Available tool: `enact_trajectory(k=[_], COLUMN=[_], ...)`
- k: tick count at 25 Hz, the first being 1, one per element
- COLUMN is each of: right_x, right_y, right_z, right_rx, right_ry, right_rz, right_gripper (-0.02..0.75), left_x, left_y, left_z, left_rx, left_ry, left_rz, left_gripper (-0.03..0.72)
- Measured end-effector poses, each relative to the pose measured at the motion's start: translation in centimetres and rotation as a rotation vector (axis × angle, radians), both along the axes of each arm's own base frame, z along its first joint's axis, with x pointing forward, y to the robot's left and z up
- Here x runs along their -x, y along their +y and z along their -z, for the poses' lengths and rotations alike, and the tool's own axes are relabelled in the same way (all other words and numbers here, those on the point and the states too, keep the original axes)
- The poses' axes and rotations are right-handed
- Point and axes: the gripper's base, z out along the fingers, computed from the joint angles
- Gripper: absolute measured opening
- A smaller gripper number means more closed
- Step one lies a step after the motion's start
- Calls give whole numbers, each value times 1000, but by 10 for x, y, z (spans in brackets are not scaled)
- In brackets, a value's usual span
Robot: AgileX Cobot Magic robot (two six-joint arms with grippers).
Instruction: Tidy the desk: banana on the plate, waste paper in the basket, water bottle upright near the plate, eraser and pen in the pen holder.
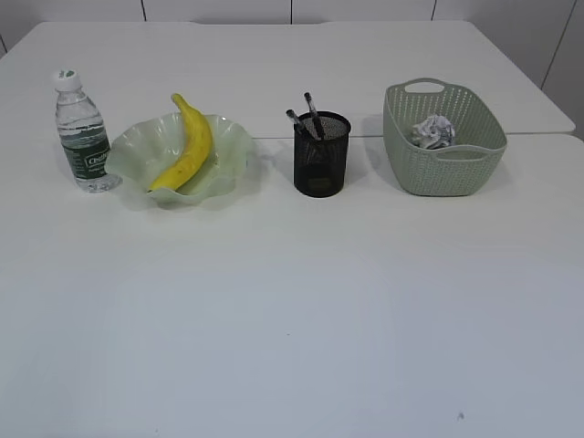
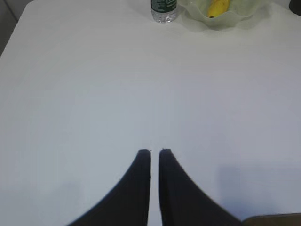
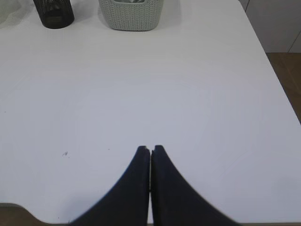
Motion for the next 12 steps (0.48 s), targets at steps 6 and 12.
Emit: enact_trajectory(k=[6,12], right_x=[0,0], right_y=[0,0], right_z=[0,0], right_rx=[0,0], right_ry=[0,0], right_rz=[0,0], right_gripper=[-6,-6], left_x=[0,0], left_y=[0,0], left_z=[0,0], left_rx=[1,2], left_ry=[0,0], left_rz=[0,1], left_gripper=[265,461])
